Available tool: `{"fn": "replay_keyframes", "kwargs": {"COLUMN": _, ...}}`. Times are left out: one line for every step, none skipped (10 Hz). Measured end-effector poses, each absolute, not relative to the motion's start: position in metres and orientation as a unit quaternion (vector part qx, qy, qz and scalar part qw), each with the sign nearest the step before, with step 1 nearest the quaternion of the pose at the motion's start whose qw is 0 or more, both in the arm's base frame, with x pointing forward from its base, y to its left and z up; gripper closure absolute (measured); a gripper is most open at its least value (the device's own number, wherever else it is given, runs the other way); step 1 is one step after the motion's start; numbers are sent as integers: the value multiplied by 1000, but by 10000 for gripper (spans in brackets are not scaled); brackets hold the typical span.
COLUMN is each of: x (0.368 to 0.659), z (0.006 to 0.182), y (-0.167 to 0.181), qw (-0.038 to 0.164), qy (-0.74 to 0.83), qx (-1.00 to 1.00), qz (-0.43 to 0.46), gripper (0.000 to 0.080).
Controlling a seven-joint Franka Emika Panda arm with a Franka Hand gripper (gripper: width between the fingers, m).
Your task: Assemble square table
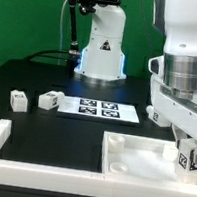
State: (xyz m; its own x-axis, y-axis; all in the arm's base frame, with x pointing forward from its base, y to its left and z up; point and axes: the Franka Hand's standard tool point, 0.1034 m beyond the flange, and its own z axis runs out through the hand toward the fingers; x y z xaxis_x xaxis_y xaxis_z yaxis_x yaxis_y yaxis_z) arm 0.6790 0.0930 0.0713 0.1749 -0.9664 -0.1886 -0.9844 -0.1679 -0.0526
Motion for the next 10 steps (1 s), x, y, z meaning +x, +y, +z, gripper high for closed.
{"fn": "replay_keyframes", "kwargs": {"x": 679, "z": 71, "y": 95, "qw": 84, "qy": 683, "qx": -723, "qz": 61, "gripper": 509}}
{"fn": "replay_keyframes", "kwargs": {"x": 679, "z": 70, "y": 99, "qw": 92, "qy": 740, "qx": -663, "qz": 69, "gripper": 509}}
{"fn": "replay_keyframes", "kwargs": {"x": 680, "z": 71, "y": 103, "qw": 95, "qy": 778, "qx": -618, "qz": 65, "gripper": 509}}
{"fn": "replay_keyframes", "kwargs": {"x": 680, "z": 71, "y": 104, "qw": 92, "qy": 808, "qx": -579, "qz": 59, "gripper": 509}}
{"fn": "replay_keyframes", "kwargs": {"x": 680, "z": 71, "y": 104, "qw": 91, "qy": 806, "qx": -582, "qz": 55, "gripper": 509}}
{"fn": "replay_keyframes", "kwargs": {"x": 680, "z": 71, "y": 103, "qw": 91, "qy": 800, "qx": -591, "qz": 54, "gripper": 509}}
{"fn": "replay_keyframes", "kwargs": {"x": 679, "z": 70, "y": 104, "qw": 88, "qy": 770, "qx": -630, "qz": 49, "gripper": 484}}
{"fn": "replay_keyframes", "kwargs": {"x": 679, "z": 69, "y": 107, "qw": 78, "qy": 703, "qx": -706, "qz": 38, "gripper": 348}}
{"fn": "replay_keyframes", "kwargs": {"x": 680, "z": 69, "y": 110, "qw": 72, "qy": 644, "qx": -761, "qz": 29, "gripper": 223}}
{"fn": "replay_keyframes", "kwargs": {"x": 681, "z": 69, "y": 110, "qw": 76, "qy": 632, "qx": -771, "qz": 28, "gripper": 223}}
